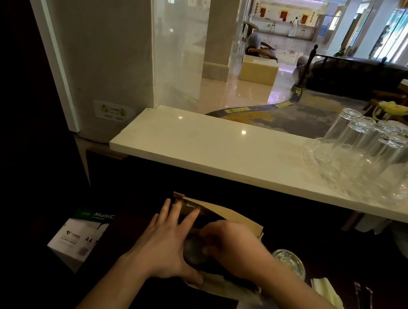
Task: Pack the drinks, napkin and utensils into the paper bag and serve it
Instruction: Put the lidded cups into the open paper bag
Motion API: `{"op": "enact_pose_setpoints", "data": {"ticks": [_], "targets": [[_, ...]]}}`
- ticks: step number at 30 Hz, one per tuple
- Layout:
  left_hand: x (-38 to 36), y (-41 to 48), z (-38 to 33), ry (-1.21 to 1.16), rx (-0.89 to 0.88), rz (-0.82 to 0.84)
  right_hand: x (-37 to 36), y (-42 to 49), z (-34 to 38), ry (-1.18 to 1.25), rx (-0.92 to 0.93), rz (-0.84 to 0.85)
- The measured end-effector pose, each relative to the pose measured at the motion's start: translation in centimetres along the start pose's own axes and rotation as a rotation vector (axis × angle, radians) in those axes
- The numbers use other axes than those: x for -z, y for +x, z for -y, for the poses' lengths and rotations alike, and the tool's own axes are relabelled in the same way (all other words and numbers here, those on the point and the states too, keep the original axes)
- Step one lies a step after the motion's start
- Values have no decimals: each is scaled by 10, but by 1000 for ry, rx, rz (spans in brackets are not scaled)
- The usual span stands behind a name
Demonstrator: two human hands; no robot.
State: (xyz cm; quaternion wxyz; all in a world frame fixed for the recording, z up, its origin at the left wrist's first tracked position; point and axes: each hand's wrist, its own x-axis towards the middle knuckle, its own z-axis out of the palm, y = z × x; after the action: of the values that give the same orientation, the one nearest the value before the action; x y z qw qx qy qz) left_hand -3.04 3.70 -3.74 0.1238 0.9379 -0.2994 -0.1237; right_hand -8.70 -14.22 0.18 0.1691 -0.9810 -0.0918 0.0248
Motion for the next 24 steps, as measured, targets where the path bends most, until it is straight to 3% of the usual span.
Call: {"op": "enact_pose_setpoints", "data": {"ticks": [5,8,10,14,16,18,24], "targets": [[-5,2,-1,-10,14,-1,35,-47,-41,235,-168,-325],[-5,3,-1,-12,15,-3,30,-55,-87,228,-320,-492],[-5,3,-1,-21,9,-6,17,-55,-120,158,-455,-435],[-4,3,-3,-11,14,-5,-23,-58,-164,-102,-632,34],[-2,2,-4,-12,15,5,-42,-61,-175,-86,-673,161],[0,2,-6,-10,12,15,-57,-62,-181,-46,-678,191],[1,0,-10,2,13,21,-71,-57,-187,-39,-625,50]]}}
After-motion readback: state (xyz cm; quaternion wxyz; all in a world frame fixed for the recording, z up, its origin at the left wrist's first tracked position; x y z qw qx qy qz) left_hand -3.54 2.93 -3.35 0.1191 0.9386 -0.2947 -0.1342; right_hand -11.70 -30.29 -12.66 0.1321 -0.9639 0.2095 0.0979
